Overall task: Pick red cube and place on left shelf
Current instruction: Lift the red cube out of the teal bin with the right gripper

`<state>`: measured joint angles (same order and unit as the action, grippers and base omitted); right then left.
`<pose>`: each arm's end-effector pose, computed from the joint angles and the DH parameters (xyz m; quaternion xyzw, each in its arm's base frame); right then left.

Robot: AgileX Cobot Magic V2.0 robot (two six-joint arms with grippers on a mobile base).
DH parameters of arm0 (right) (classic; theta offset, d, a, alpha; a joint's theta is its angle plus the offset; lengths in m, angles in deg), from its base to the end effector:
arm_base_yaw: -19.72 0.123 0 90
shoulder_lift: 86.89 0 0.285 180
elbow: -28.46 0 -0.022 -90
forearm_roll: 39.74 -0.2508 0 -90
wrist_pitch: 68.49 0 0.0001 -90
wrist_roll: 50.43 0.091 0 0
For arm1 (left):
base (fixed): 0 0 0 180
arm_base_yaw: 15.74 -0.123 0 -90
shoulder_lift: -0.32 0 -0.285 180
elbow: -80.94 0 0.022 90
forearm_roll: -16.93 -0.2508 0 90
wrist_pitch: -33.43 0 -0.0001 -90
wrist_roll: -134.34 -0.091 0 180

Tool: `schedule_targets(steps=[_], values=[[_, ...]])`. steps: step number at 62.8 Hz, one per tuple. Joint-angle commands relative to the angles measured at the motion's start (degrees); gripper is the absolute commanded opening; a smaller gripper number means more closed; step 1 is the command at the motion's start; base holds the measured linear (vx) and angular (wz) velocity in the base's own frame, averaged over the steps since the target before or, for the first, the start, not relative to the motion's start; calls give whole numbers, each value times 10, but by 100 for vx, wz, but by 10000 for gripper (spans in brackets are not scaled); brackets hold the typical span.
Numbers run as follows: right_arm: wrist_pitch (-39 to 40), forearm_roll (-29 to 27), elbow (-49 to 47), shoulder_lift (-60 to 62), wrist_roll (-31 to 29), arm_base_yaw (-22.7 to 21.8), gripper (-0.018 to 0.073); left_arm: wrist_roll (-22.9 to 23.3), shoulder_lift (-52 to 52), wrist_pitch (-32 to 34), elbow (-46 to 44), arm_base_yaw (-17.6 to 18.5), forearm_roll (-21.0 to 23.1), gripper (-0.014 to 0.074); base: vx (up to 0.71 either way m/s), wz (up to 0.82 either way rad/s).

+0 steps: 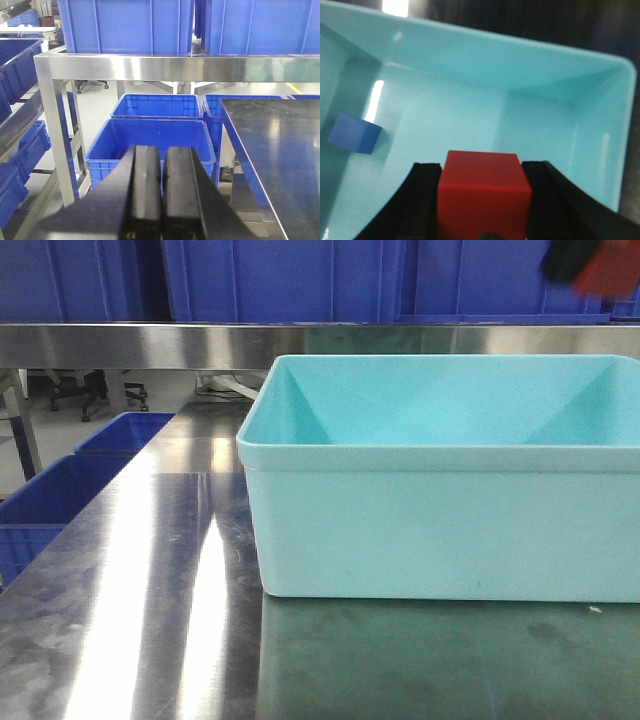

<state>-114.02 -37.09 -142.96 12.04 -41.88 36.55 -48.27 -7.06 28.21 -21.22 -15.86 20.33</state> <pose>0.2598 0.0754 0.3635 -0.0754 0.9212 0.0628 0.3765 0.0565 -0.0004 0.2016 -0.0036 0.7098 -0.0059 0.7044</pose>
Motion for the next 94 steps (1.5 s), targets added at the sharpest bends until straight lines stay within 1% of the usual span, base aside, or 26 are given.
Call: schedule_targets(steps=[1,7,16,25,32,38,43,51,94], values=[[54,17,21,88,-15,-3,151,3,7,45,14,1,4,90,0,0],[84,29,85,165,-15,-3,151,3,7,45,14,1,4,90,0,0],[146,59,216,293,-15,-3,151,3,7,45,14,1,4,90,0,0],[188,70,328,407,-15,-3,151,3,7,45,14,1,4,90,0,0],[209,74,390,494,-15,-3,151,3,7,45,14,1,4,90,0,0],[223,74,425,550,-15,-3,151,3,7,45,14,1,4,90,0,0],[233,74,441,588,-15,-3,151,3,7,45,14,1,4,90,0,0],[231,74,446,615,-15,-3,151,3,7,45,14,1,4,90,0,0],[230,74,446,615,-15,-3,151,3,7,45,14,1,4,90,-1,5]])
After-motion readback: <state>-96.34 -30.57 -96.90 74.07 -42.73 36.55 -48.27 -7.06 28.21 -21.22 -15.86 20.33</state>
